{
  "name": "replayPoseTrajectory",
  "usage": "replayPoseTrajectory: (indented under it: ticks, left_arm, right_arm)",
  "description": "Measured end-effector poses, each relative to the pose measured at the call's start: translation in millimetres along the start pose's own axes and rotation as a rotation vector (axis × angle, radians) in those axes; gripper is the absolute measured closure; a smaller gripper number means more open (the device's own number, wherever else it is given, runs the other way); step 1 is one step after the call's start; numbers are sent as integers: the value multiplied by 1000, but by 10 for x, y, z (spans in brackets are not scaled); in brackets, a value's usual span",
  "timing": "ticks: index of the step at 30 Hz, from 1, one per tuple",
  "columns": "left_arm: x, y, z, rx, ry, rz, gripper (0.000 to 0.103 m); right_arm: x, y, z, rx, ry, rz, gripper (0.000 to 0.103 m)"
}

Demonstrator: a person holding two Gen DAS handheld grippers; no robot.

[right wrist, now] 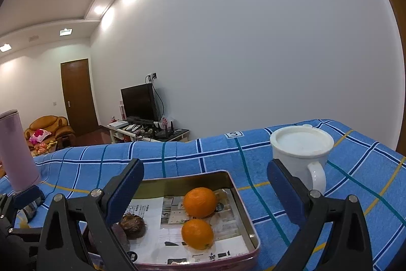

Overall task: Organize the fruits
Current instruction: 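Open both tools to release the turnip and orange into the tin box, then move both tools back toward the loose fruits beside the pink kettle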

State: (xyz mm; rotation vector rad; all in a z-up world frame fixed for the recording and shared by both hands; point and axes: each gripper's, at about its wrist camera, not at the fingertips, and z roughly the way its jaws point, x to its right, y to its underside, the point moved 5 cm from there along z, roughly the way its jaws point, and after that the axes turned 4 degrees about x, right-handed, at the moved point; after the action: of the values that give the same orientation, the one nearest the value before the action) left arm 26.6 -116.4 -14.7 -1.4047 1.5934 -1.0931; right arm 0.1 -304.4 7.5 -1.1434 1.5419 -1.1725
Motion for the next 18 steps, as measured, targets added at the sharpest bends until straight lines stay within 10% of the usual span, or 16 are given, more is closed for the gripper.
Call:
replayPoseTrajectory:
  ticks: [18]
  left_arm:
    - [-474,73,-199,4,-64,67,0]
  right_arm:
    - [-420,118,-112,-35,-52,-78,4]
